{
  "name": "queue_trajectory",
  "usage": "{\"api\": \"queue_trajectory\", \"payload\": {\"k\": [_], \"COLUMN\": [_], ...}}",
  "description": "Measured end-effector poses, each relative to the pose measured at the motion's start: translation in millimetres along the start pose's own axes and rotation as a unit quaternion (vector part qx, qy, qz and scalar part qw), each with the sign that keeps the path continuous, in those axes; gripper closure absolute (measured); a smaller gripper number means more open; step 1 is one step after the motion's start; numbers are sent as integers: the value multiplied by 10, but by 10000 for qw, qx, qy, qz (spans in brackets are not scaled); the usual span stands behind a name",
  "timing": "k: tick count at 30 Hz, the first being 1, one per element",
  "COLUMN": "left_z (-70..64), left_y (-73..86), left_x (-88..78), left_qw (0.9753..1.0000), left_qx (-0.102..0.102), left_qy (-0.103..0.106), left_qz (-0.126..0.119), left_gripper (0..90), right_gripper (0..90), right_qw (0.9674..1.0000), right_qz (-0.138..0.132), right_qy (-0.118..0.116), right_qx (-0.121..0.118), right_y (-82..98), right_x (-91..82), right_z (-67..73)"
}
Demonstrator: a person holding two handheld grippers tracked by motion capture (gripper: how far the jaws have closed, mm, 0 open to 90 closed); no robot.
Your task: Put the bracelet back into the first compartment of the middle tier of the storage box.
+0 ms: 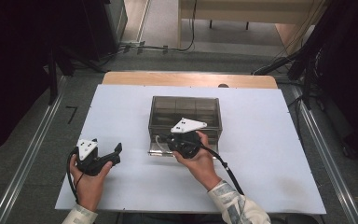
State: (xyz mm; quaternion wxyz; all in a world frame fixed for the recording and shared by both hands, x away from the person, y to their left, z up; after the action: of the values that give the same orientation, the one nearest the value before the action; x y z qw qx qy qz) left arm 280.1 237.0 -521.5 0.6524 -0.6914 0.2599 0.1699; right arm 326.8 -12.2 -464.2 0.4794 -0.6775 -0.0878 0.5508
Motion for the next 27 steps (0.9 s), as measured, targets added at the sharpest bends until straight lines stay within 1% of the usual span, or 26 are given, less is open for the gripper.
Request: {"api": "queue_trajectory", "payload": {"k": [7,9,11,14,20,27], "left_z": [2,3,2,1,1,2], "left_y": [-1,0,0,-1,1,0], "left_x": [-1,-1,0,-1,1,3], "left_qw": [10000,10000,10000,10000,10000,10000], "left_qx": [-5,1,-1,2,2,1], "left_qy": [-3,-3,-2,0,-2,-20], "left_qz": [-8,-6,2,-2,2,-4], "left_gripper": [84,84,84,84,84,84], "right_gripper": [846,818,763,719,672,603], "right_qw": [9999,9998,9998,9997,9997,9995], "right_qz": [86,118,130,158,132,179], "right_qy": [101,128,160,188,227,278], "right_qx": [-2,-9,-11,-22,-13,-1], "right_y": [20,26,30,37,47,78], "right_x": [37,44,54,60,54,59], "right_z": [-19,-25,-30,-34,-44,-50]}}
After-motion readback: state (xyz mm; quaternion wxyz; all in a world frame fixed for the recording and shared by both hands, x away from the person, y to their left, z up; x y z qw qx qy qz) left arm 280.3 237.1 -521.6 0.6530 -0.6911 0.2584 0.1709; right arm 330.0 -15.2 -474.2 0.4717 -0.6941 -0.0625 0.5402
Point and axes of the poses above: each handheld gripper's, and its own axes: x roughly forward along the jaws, y roughly out of its underside, z roughly to its left, the point moved 5 cm from there along x, roughly forward along the jaws, and after that the axes turned 10 degrees about z, right-handed, at the moved point
